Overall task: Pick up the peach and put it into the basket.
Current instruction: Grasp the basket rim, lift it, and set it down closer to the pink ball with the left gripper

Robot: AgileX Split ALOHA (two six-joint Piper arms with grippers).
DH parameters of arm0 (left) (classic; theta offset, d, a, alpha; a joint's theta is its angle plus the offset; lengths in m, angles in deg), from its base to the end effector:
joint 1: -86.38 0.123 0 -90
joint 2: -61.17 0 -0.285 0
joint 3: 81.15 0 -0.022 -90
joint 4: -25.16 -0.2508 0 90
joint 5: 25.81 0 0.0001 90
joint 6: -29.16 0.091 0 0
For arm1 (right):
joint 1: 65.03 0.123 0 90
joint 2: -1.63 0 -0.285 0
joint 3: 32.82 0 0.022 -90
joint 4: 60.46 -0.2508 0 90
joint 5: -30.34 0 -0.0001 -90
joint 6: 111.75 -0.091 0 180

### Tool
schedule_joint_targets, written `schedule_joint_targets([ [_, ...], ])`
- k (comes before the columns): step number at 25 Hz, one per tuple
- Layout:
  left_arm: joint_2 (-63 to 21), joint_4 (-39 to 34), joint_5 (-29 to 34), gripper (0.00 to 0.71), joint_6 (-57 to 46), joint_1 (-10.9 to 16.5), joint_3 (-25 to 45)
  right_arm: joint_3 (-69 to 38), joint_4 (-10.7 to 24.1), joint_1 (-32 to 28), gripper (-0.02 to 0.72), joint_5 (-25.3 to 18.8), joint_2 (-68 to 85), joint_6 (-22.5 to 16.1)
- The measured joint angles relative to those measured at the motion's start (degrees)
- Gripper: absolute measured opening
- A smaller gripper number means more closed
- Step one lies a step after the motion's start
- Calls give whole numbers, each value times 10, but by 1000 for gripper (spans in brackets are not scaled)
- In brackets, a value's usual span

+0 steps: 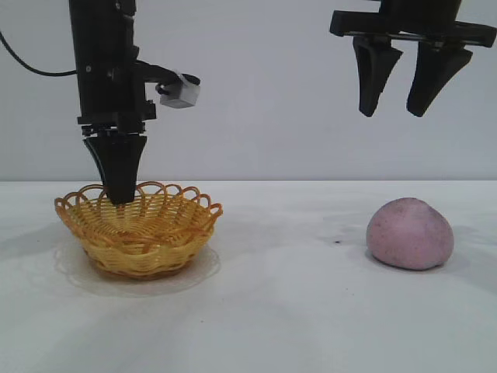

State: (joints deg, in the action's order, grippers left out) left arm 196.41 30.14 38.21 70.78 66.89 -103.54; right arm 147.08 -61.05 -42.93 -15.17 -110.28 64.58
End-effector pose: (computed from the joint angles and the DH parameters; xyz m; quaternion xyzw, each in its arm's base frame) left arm 0.4190 -0.1558 0.1560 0.4922 0.8691 -0.0336 0.0344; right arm 0.3535 0.1443 0.2297 -0.1543 0.9686 0.0477 0.1890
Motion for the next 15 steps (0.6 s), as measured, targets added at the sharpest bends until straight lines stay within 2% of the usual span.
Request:
schedule_joint_targets([
  [1,0,3,5,0,-6,0,0,0,1,0,384,0,0,0],
  [6,-1,20,19,0,-79,0,0,0,6,0,384,0,0,0],
  [15,-56,56,21,0,-310,0,17,0,15,0,384,0,0,0],
])
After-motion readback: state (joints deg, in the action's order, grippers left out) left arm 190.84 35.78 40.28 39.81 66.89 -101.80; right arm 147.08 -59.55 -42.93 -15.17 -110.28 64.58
